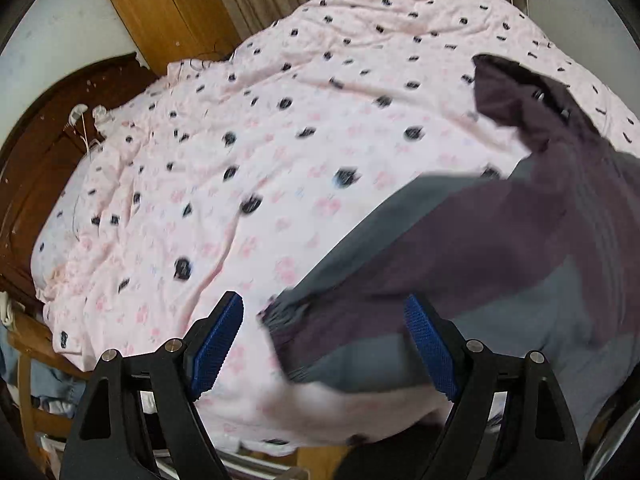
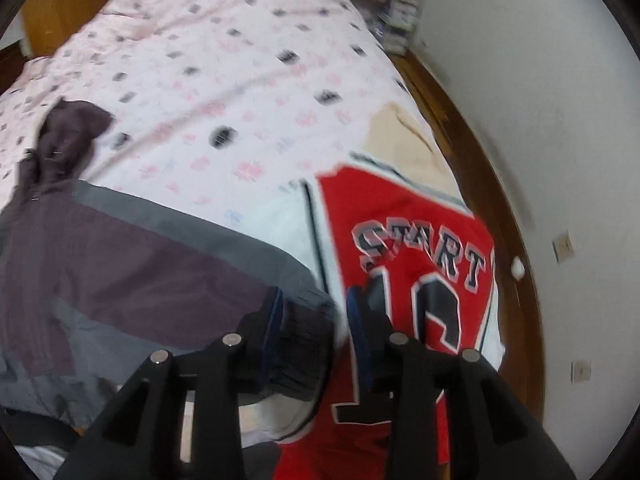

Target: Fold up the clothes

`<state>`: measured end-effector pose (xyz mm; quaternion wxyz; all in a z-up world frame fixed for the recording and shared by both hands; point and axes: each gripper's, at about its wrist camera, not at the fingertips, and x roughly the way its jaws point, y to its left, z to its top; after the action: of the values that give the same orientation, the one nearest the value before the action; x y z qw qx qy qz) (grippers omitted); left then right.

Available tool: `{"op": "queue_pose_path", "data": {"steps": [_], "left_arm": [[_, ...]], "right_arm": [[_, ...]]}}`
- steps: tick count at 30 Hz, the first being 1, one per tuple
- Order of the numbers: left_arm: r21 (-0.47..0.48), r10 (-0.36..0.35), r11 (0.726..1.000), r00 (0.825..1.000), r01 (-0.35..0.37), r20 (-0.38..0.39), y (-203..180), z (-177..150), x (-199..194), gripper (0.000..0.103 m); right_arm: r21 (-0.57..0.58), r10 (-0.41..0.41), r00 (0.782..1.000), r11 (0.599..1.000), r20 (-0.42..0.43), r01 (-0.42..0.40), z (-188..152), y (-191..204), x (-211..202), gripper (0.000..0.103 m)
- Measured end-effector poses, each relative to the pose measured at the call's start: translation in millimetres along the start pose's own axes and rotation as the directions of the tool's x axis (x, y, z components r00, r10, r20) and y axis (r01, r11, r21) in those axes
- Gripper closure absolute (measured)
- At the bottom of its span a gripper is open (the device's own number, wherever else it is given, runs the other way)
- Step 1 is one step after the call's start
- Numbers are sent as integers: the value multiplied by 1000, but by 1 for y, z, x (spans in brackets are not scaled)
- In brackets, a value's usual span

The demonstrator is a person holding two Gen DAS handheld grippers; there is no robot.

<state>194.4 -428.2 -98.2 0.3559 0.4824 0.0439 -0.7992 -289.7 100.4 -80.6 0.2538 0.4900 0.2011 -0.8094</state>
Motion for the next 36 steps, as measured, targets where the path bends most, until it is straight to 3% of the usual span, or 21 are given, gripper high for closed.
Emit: {"op": "queue_pose_path", "data": {"steps": [8,12,14,15,16,17,19,28,33,36], "left_arm": [[-151,-132,980,991,130,-4,41,-29,34,23],[-233,-220,947,975,221,31,53,-31,51,23],[-284,-284,916,958,283,40,58,-34,62,25],[-302,-314,901,949,310,36,58,-35,67,33],[-320,-345,886,938,337,33,59,-36,71,57],[-338,-373,869,927,361,30,59,-37,75,67],[-357,-375,861,926,363,38,59,-39,73,76],[-349,-345,868,934,354,89,70,-46,9,80],[-371,-296,889,955,267,-23,64,-69,4,80],[-400,-284,887,955,228,-86,56,-84,23,78]], "right_arm": [[-184,78,994,981,81,-62,29,73,-36,68],[-262,104,991,962,88,-78,34,115,-43,69],[-297,109,990,952,90,-78,33,130,-47,69],[-314,111,990,946,91,-77,32,138,-49,69],[-330,113,989,941,91,-77,30,145,-51,69],[-341,115,989,937,89,-78,29,150,-52,69],[-355,121,989,931,83,-84,26,158,-53,69],[-409,164,984,904,61,-125,27,191,-50,69],[-443,193,980,884,53,-150,30,213,-46,69],[-458,201,979,874,38,-162,30,223,-39,69]]}}
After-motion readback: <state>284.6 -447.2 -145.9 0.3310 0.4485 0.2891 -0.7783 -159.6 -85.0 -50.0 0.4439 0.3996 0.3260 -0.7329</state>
